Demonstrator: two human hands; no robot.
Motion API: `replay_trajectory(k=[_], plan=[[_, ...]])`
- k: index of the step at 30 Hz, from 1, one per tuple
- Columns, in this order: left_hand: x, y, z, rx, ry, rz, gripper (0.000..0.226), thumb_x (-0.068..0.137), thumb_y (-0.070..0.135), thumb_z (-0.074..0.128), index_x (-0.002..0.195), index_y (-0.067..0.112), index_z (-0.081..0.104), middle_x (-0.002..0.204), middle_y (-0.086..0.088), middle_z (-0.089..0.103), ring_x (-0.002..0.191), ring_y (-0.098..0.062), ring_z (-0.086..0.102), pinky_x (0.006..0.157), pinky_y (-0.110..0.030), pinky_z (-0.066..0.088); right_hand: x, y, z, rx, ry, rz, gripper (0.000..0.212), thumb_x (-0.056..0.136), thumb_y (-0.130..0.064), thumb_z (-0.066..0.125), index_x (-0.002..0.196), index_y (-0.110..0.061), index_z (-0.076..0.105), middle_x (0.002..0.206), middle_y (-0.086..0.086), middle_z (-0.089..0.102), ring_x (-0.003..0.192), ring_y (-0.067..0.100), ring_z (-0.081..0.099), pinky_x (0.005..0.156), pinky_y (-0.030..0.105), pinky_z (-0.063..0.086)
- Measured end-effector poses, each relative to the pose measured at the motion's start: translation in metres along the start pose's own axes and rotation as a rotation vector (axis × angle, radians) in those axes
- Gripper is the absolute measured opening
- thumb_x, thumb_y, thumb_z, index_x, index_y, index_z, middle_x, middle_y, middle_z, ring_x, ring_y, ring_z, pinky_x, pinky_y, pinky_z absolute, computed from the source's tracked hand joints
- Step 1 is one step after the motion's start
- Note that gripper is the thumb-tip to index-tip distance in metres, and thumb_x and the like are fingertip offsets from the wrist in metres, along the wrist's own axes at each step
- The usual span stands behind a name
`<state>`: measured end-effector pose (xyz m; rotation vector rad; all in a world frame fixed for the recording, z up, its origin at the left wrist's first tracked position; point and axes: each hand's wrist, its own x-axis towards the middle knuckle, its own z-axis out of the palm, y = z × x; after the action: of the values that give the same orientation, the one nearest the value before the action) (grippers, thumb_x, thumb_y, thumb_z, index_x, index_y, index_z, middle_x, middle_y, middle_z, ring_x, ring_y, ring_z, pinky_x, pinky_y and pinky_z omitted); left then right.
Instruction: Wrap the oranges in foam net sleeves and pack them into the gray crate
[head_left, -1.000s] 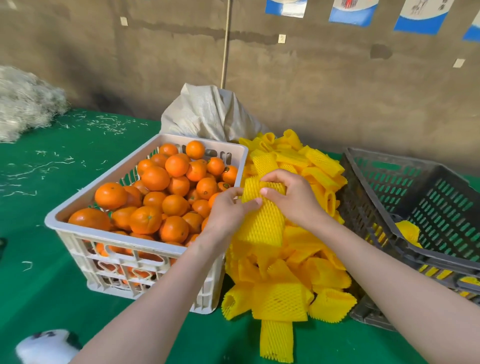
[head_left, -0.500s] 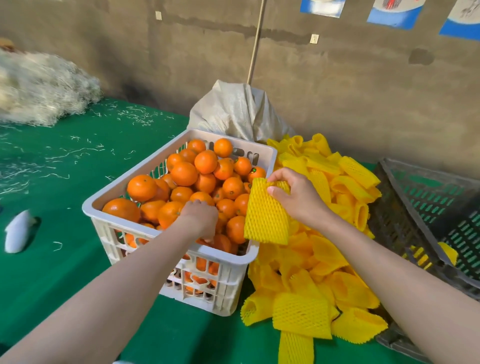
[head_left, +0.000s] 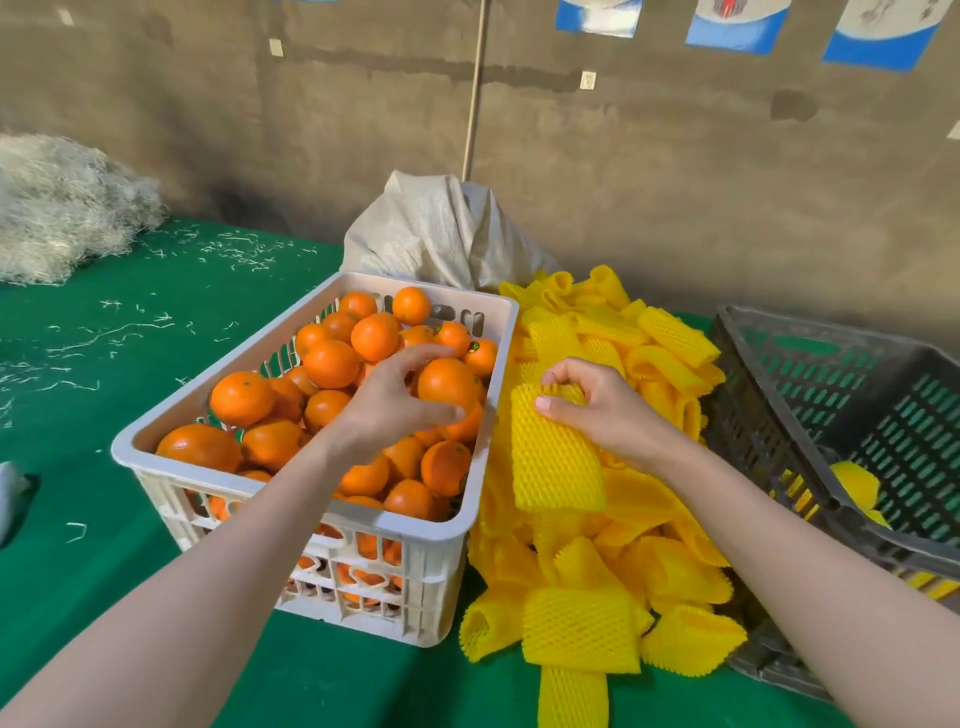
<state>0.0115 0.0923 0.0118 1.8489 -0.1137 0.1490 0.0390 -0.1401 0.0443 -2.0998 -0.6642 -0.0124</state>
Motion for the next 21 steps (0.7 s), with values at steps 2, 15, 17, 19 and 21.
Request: replay_trajectory(k=[2, 15, 17, 19, 21], plan=[[-0.002, 0.014, 0.014, -0.198, -0.002, 0.040, 0.061, 0.071, 0.004, 0.080, 0.114, 0.039, 0.055, 0.122, 0.010, 0.052, 0.103, -0.013, 0.061, 0.066, -0.024, 0.056, -0.006, 0.002, -0.008, 0.092, -0.010, 0.036, 0.012, 0.088, -0.010, 0.063, 0.099, -0.015, 0.061, 0.093, -0.011, 0.059, 0.087, -0.003, 0.053, 0.078, 0.008, 0.041], [-0.012, 0.053, 0.114, -0.909, -0.094, 0.028, 0.063, 0.069, 0.004, 0.069, 0.126, 0.025, 0.054, 0.119, -0.014, 0.063, 0.092, -0.024, 0.070, 0.075, -0.033, 0.058, -0.056, 0.002, -0.042, 0.972, -0.053, 0.250, 0.026, 0.079, -0.024, 0.053, 0.101, -0.012, 0.058, 0.072, 0.005, 0.068, 0.063, 0.016, 0.067, 0.053, 0.026, 0.054], [-0.013, 0.053, 0.127, -0.922, -0.060, 0.052, 0.062, 0.072, 0.007, 0.068, 0.128, 0.029, 0.054, 0.126, -0.015, 0.060, 0.100, -0.026, 0.068, 0.074, -0.034, 0.057, -0.061, 0.007, -0.042, 0.952, -0.027, 0.251, 0.026, 0.081, -0.028, 0.053, 0.103, -0.015, 0.057, 0.072, 0.005, 0.068, 0.064, 0.018, 0.067, 0.056, 0.028, 0.053], [-0.014, 0.052, 0.139, -0.922, -0.049, 0.070, 0.060, 0.074, 0.011, 0.068, 0.128, 0.032, 0.054, 0.131, -0.016, 0.056, 0.101, -0.027, 0.067, 0.073, -0.033, 0.056, -0.064, 0.011, -0.044, 0.946, 0.003, 0.250, 0.022, 0.087, -0.027, 0.050, 0.106, -0.017, 0.055, 0.072, 0.004, 0.068, 0.065, 0.019, 0.066, 0.060, 0.031, 0.051], [-0.015, 0.052, 0.149, -0.923, -0.046, 0.083, 0.055, 0.077, 0.014, 0.068, 0.125, 0.036, 0.054, 0.132, -0.020, 0.053, 0.090, -0.027, 0.066, 0.067, -0.030, 0.056, -0.065, 0.011, -0.046, 0.888, -0.003, 0.241, 0.018, 0.095, -0.025, 0.044, 0.108, -0.016, 0.053, 0.070, 0.003, 0.067, 0.064, 0.020, 0.064, 0.059, 0.030, 0.048]])
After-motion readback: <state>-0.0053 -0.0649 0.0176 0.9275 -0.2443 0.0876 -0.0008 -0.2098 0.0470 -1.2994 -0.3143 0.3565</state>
